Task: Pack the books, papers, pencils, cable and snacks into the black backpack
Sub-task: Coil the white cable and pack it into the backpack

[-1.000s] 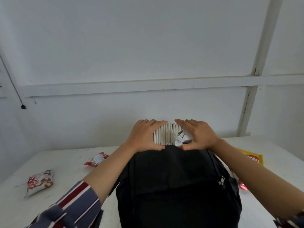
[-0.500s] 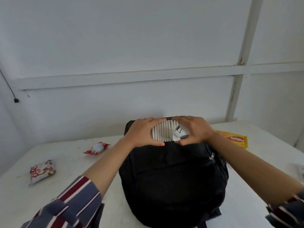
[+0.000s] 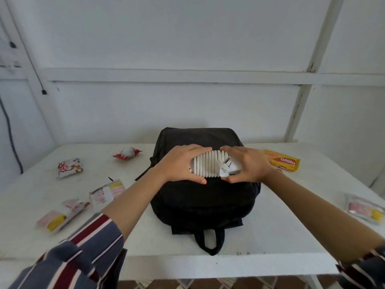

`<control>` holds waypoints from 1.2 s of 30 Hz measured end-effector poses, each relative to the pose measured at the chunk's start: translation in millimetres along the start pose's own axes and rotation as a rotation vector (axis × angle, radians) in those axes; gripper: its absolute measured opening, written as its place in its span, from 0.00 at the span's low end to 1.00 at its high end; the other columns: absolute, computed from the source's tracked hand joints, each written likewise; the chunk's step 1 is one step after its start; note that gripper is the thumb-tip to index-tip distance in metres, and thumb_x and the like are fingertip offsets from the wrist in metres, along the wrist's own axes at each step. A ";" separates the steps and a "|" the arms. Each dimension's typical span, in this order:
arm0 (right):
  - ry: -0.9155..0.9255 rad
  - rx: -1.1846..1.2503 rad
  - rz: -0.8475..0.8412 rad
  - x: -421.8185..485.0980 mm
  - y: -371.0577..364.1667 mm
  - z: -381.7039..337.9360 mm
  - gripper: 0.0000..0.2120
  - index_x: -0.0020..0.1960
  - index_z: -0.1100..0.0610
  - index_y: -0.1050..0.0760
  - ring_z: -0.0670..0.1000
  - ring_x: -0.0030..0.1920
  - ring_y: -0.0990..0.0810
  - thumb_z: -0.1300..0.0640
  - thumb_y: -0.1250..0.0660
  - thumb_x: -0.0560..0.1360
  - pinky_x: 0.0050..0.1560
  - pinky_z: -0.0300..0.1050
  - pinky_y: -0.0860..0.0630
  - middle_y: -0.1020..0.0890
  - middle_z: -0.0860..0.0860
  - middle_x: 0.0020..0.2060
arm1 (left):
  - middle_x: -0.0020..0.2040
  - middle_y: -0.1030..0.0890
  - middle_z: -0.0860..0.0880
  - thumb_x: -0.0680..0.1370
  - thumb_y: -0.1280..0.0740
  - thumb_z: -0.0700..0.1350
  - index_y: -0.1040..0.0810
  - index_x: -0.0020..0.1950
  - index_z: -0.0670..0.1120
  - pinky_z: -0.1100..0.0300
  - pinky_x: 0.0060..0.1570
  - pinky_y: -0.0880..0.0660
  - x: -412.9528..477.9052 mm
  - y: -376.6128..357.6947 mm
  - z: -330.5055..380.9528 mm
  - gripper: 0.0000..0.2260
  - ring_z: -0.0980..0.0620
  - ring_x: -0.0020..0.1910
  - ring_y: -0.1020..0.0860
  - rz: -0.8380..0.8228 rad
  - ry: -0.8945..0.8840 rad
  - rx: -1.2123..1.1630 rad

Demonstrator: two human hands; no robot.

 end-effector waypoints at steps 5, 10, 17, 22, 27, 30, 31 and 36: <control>-0.010 0.029 -0.009 -39.3 5.2 -2.6 0.38 0.64 0.57 0.28 0.52 0.42 0.19 0.33 0.38 0.61 0.37 0.38 0.31 0.18 0.50 0.45 | 0.75 0.42 0.53 0.64 0.28 0.66 0.43 0.74 0.57 0.54 0.71 0.44 -41.0 -6.0 15.2 0.44 0.56 0.72 0.42 0.151 0.094 -0.102; -0.089 0.094 0.020 -64.0 11.4 4.9 0.38 0.62 0.57 0.27 0.54 0.41 0.20 0.35 0.36 0.60 0.37 0.43 0.27 0.18 0.50 0.41 | 0.65 0.36 0.51 0.60 0.24 0.64 0.37 0.68 0.47 0.57 0.59 0.28 -69.1 -26.1 17.6 0.43 0.55 0.59 0.30 0.086 0.250 -0.111; -0.151 0.082 0.059 -83.5 27.1 18.3 0.33 0.59 0.58 0.25 0.56 0.42 0.20 0.44 0.24 0.59 0.38 0.47 0.24 0.18 0.51 0.41 | 0.64 0.29 0.53 0.66 0.27 0.62 0.30 0.66 0.51 0.59 0.63 0.33 -61.4 -34.1 18.5 0.33 0.54 0.62 0.31 -0.131 0.157 0.086; -0.122 0.073 0.110 -92.8 32.7 20.9 0.35 0.58 0.60 0.23 0.57 0.41 0.18 0.42 0.25 0.57 0.37 0.49 0.22 0.17 0.54 0.42 | 0.59 0.24 0.54 0.71 0.29 0.50 0.26 0.63 0.50 0.62 0.57 0.28 -60.8 -31.6 16.4 0.21 0.55 0.57 0.25 -0.080 0.206 -0.018; -0.173 0.146 0.095 -95.1 38.1 35.9 0.34 0.59 0.55 0.25 0.52 0.43 0.19 0.37 0.30 0.59 0.40 0.50 0.22 0.18 0.48 0.44 | 0.49 0.19 0.53 0.72 0.32 0.43 0.20 0.53 0.48 0.52 0.50 0.23 -56.2 -23.7 14.8 0.10 0.54 0.47 0.22 0.056 0.232 -0.113; -0.181 0.147 0.109 -95.4 42.3 42.2 0.31 0.59 0.50 0.26 0.48 0.45 0.20 0.38 0.28 0.60 0.41 0.48 0.23 0.20 0.44 0.45 | 0.49 0.20 0.54 0.72 0.30 0.48 0.20 0.52 0.51 0.53 0.52 0.24 -52.5 -27.2 11.8 0.09 0.56 0.48 0.22 -0.019 0.232 -0.114; -0.174 0.132 0.123 -95.4 44.7 42.0 0.31 0.59 0.50 0.26 0.48 0.45 0.20 0.38 0.28 0.60 0.42 0.47 0.23 0.19 0.44 0.46 | 0.50 0.20 0.55 0.71 0.29 0.52 0.21 0.53 0.53 0.56 0.53 0.25 -52.4 -28.8 10.5 0.12 0.57 0.49 0.23 -0.086 0.245 -0.124; -0.051 0.041 0.223 -90.1 52.7 26.5 0.35 0.57 0.59 0.23 0.55 0.40 0.18 0.37 0.33 0.59 0.39 0.49 0.20 0.17 0.53 0.43 | 0.53 0.22 0.53 0.78 0.37 0.51 0.26 0.61 0.52 0.60 0.58 0.28 -45.5 -12.2 18.9 0.13 0.57 0.53 0.24 0.066 0.406 -0.647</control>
Point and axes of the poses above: each hand's wrist, its own x-axis towards the middle knuckle, its own y-axis out of the back of the hand, z = x × y, the point moved 4 cm from there along x, towards the middle knuckle
